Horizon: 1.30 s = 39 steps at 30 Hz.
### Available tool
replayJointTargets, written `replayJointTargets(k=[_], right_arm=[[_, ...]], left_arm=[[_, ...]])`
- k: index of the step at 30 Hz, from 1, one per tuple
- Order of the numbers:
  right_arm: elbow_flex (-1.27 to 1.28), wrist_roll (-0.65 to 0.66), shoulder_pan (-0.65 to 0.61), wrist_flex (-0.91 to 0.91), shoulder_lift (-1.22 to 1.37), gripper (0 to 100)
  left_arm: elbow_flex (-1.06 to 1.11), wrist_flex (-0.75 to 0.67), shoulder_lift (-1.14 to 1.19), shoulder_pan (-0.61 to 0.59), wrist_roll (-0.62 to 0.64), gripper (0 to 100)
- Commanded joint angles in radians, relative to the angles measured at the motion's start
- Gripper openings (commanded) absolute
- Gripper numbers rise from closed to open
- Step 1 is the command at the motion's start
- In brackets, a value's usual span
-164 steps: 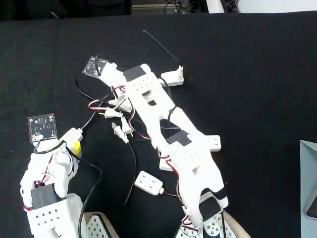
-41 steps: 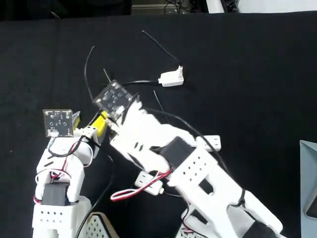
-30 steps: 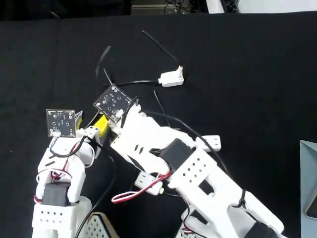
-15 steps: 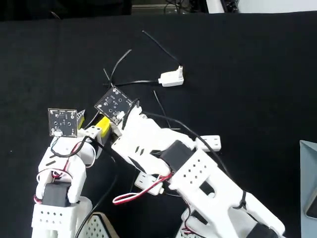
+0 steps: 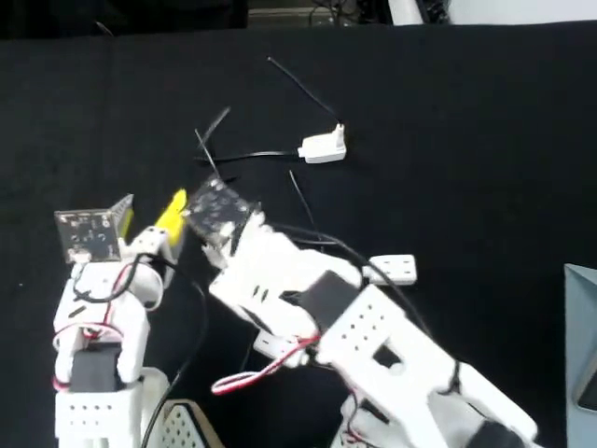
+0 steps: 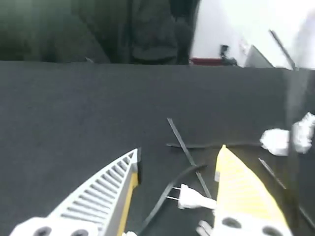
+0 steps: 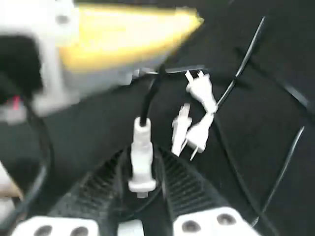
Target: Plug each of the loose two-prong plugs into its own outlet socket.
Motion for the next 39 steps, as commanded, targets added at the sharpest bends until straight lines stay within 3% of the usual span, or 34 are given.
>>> replayJointTargets(k=[1,10,16,25,28,32,35,39], right_arm=[[-0.013,-0.011,-0.009,-0.011,-0.019,1.1],[-0.01,-0.011,-0.009,-0.012,-0.019,1.1],[-0.004,-0.011,-0.003,-0.026,-0.013,1.1],[0.018,-0.011,0.0,-0.026,-0.016,1.1],[0.025,-0.014,0.038,-0.026,-0.019,1.1],[0.027,-0.075,0.087,-0.028,-0.018,1.1],[0.068,-0.11,0.071,-0.084,-0.012,1.1],[0.153,-0.114,0.052,-0.198,-0.012,1.1]], left_arm=[[-0.024,-0.075,-0.008,-0.035,0.005,25],[0.01,-0.077,-0.008,0.104,0.003,25],[-0.108,0.118,-0.009,0.203,-0.064,25],[-0.14,0.169,-0.009,0.211,-0.066,26],[-0.157,0.163,-0.009,0.131,-0.066,25],[-0.165,0.17,0.002,-0.074,-0.071,26],[-0.15,0.21,0.017,-0.168,-0.184,26],[-0.153,0.318,0.091,-0.193,-0.318,26]])
